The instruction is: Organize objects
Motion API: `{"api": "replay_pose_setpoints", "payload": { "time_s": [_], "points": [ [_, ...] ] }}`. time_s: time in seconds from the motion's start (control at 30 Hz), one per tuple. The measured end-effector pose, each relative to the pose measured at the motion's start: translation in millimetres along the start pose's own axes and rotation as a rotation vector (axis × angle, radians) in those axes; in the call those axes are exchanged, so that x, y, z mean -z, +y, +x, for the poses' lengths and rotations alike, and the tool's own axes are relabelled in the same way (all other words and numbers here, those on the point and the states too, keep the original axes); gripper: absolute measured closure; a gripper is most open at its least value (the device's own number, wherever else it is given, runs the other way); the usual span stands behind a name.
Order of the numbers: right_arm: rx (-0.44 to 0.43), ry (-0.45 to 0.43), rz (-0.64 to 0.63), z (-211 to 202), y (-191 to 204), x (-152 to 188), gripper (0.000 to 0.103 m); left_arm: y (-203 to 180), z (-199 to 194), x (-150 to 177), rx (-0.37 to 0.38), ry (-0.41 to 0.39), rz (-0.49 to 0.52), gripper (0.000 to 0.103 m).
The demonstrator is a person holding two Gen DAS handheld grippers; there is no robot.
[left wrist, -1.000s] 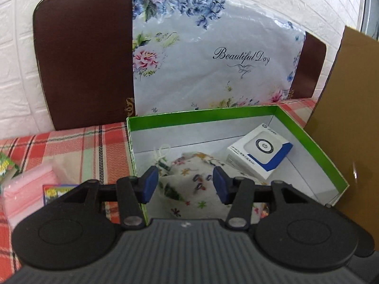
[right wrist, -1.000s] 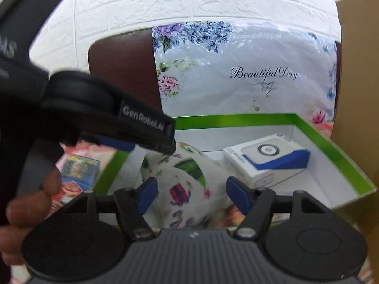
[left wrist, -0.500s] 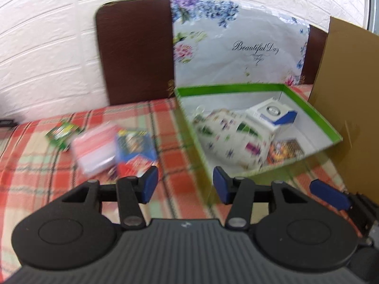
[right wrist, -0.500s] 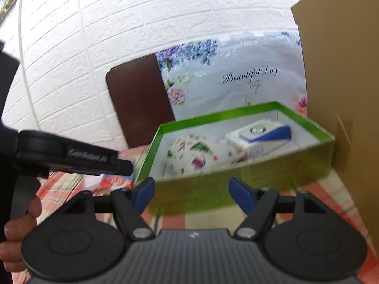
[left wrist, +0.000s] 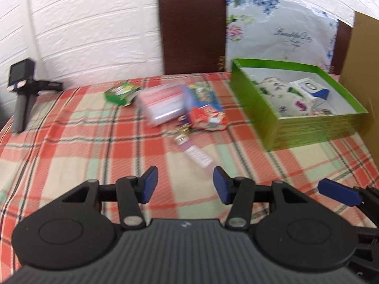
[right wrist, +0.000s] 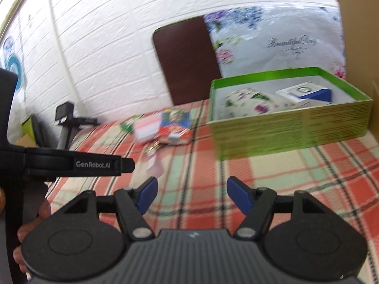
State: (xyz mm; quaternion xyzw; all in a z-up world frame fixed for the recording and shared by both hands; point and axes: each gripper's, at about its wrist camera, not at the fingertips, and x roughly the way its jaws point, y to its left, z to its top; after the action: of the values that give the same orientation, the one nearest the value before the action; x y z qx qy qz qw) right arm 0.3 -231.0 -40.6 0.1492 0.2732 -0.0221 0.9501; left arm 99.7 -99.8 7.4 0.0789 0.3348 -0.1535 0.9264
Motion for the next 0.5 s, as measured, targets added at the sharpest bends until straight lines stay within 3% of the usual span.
{"api": "replay_pose_setpoints", "payload": {
  "time_s": [0.5],
  "points": [
    [-0.024, 0.153, -0.114, 35.7, 42.6, 21.6, 0.035, 60.4, 23.9, 24.4, -0.085, 0.036, -0.098, 0.045]
  ]
}}
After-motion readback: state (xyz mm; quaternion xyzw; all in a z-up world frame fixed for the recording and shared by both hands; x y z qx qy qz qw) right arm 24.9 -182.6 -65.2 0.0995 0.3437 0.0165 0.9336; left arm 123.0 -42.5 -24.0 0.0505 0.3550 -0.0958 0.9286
